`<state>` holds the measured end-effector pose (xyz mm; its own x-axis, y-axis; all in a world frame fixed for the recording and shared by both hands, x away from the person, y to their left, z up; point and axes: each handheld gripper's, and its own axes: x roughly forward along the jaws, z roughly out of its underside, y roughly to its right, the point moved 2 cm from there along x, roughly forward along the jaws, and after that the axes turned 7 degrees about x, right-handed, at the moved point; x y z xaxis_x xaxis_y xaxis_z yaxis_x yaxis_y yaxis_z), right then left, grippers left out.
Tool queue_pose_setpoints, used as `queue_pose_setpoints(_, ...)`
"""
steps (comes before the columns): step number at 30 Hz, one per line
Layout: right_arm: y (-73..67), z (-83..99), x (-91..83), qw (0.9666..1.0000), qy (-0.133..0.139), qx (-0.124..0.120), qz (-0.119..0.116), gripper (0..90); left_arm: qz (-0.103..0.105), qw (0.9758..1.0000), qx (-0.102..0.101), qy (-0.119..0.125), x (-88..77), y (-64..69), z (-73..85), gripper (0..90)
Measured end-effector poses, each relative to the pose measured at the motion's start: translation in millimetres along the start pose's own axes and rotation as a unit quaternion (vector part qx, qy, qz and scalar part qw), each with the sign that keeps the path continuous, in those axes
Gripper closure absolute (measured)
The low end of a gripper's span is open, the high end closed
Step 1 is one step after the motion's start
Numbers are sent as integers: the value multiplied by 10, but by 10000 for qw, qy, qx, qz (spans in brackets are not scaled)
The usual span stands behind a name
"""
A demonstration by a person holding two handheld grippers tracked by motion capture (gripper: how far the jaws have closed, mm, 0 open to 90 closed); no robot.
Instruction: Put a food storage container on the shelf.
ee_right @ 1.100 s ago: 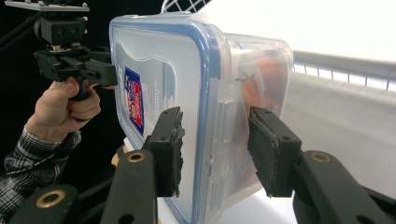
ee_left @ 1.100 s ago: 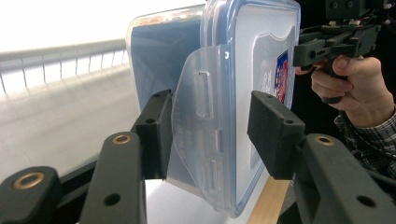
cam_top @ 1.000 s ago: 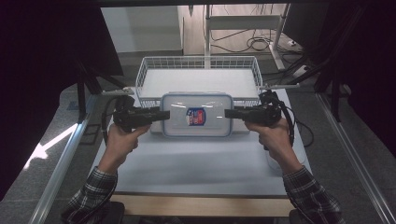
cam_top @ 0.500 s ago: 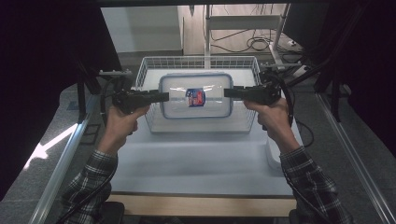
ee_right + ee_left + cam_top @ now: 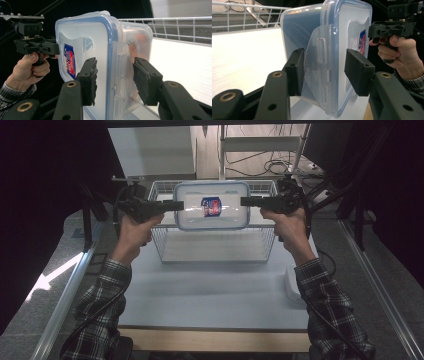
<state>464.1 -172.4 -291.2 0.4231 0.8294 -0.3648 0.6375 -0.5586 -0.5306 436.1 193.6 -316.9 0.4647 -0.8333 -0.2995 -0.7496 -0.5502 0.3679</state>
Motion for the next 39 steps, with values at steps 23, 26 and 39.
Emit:
queue_pose_setpoints(23,169,-176,163,9993,244,124,240,593,-150,9995,-259,116,199,-276,-26,479)
queue_pose_setpoints(26,174,-177,189,9992,260,73,283,580,-147,9996,-223,93,208,-299,-25,475)
queue_pose_setpoints(39,378,-109,300,9960,277,225,823,515,-921,9956,137,-131,297,-291,-59,514)
